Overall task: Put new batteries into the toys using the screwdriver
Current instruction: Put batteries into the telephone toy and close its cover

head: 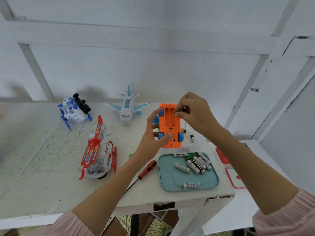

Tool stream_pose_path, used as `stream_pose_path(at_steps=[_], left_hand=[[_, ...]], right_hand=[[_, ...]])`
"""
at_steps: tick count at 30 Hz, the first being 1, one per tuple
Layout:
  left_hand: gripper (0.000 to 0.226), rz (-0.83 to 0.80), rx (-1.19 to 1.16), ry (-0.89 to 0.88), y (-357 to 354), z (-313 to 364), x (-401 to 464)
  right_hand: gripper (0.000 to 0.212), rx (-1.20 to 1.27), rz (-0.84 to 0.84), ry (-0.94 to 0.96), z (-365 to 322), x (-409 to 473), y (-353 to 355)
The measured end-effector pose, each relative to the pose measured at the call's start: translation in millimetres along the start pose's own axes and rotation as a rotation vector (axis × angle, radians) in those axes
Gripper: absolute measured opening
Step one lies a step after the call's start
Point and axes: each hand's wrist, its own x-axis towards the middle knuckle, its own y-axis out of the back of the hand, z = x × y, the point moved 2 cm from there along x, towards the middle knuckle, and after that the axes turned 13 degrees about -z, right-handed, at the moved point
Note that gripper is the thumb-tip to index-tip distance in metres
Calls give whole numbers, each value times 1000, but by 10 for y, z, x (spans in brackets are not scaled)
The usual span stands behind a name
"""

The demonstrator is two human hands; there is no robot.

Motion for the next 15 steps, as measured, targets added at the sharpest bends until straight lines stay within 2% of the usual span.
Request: stream_pose_path(at_steps=[5,7,9,15], left_hand=[[65,-23,18,-3,-44,-11,3],[65,-32,22,-12,-57,-23,-7],[65,-41,20,-15,-72,-15,-21],[68,-20,0,-20,-67,5,-23]], right_hand=[[26,-40,-28,-16,22,26,-85],[32,24,16,-53,25,17,-99],[30,101,87,-70,37,-5,-110],[22,78,198,-25,53,-83,-210]])
